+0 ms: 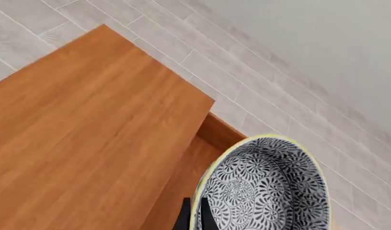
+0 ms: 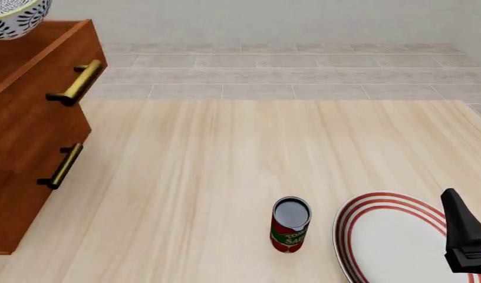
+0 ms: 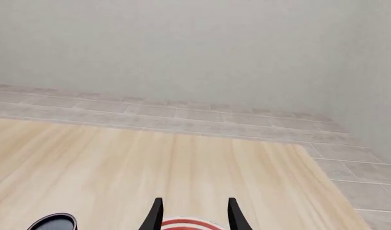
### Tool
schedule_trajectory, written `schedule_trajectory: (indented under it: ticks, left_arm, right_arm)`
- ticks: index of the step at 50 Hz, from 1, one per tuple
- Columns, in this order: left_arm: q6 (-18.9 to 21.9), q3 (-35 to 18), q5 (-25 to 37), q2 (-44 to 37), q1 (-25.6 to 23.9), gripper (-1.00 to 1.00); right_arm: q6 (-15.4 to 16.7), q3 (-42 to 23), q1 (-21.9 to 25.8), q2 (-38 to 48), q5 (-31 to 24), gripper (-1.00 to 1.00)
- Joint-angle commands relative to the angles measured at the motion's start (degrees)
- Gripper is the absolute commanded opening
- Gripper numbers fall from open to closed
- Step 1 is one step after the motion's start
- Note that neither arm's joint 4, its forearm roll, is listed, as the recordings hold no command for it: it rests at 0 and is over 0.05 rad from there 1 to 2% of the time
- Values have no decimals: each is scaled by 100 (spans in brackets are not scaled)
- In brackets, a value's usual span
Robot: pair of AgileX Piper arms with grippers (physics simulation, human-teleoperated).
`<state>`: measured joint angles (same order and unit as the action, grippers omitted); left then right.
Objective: Put the bowl on top of the cabinet.
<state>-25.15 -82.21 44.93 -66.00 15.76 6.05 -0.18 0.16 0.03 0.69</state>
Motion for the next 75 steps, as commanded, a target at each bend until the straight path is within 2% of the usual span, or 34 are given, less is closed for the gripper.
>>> schedule_trajectory:
  ticks: [1,8,25,39,56,57,75]
  left_arm:
    - [-114,-162,-24,-133,252,-100]
    - [-176,-336,-15,-258,400,-100]
    - [-294,-351,-128,-462,667,-100]
    - [-346,-497,-265,-800,1203,-100]
    - [-356,-510,-268,-839,1233,-100]
    - [-318,-429,-498,-1084,1572,-100]
    - [-208,-321,-844,-1513,1965,-100]
  right_arm:
    - [12,5,5,1,-9,100]
    - [34,4,13,1,-24,100]
    - [70,4,27,8,-62,100]
    - [71,9,27,8,-60,100]
    - [76,11,24,3,-47,100]
    - [76,10,24,3,-48,100]
    - [90,8,23,3,-47,100]
